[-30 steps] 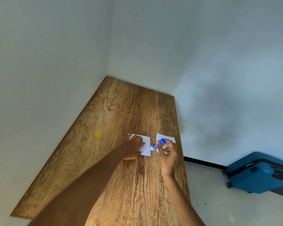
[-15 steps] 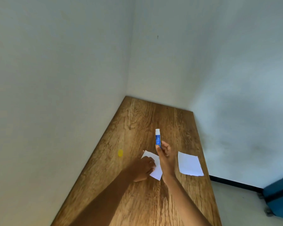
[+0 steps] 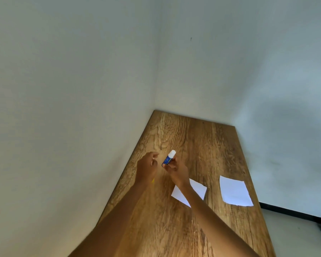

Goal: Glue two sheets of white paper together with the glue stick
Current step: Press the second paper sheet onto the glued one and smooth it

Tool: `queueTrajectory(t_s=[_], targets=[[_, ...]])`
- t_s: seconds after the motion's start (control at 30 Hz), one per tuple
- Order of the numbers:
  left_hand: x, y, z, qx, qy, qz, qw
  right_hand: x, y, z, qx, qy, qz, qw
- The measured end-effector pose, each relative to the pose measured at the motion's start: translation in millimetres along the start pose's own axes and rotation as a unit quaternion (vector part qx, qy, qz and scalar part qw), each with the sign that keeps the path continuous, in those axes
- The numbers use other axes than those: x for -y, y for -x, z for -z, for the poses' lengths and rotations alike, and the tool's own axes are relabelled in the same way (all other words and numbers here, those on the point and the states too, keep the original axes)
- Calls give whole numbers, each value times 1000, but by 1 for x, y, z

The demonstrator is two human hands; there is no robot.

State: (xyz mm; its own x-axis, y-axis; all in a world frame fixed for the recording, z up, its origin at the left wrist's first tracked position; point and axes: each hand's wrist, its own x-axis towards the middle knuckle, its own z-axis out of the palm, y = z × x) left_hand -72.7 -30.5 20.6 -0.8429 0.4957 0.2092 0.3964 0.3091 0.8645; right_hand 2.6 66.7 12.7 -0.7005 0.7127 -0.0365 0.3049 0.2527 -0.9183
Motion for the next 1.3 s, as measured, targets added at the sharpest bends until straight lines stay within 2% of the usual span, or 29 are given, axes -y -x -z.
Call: queueTrajectory(t_s=[0.1,0.23,0.4,0.6,0.8,0.9,0.97,1.03,1.17,1.3], targets=[[5,-6,5,15,26,46,999,-2,-7,-18,10,51,21,998],[14,-6,6,30,-44,45,998,-4,-12,-31,44,127,28,990],[22,-7,4,32,-73,35,996,-5,-15,-33,51,184,34,981],[30,-3,2,45,-102,33,993,-6,-18,-31,55,199,39,978],[22,7,5,-22,-142,8,990,-2,-10,-23,73,165,21,983],[6,31,0,-50,-123,-58,989,-3,5,-11,39,117,-5,992],[-9,47,-11,-12,-119,-124,985,-5,17,4,-7,115,-15,993],[-27,53,-32,52,-128,-178,974,-14,28,27,-47,146,13,988],[-58,53,-84,164,-115,-122,972,-36,41,84,-115,194,7,974],[-76,56,-138,228,-173,-120,951,-69,45,145,-172,252,-77,949]])
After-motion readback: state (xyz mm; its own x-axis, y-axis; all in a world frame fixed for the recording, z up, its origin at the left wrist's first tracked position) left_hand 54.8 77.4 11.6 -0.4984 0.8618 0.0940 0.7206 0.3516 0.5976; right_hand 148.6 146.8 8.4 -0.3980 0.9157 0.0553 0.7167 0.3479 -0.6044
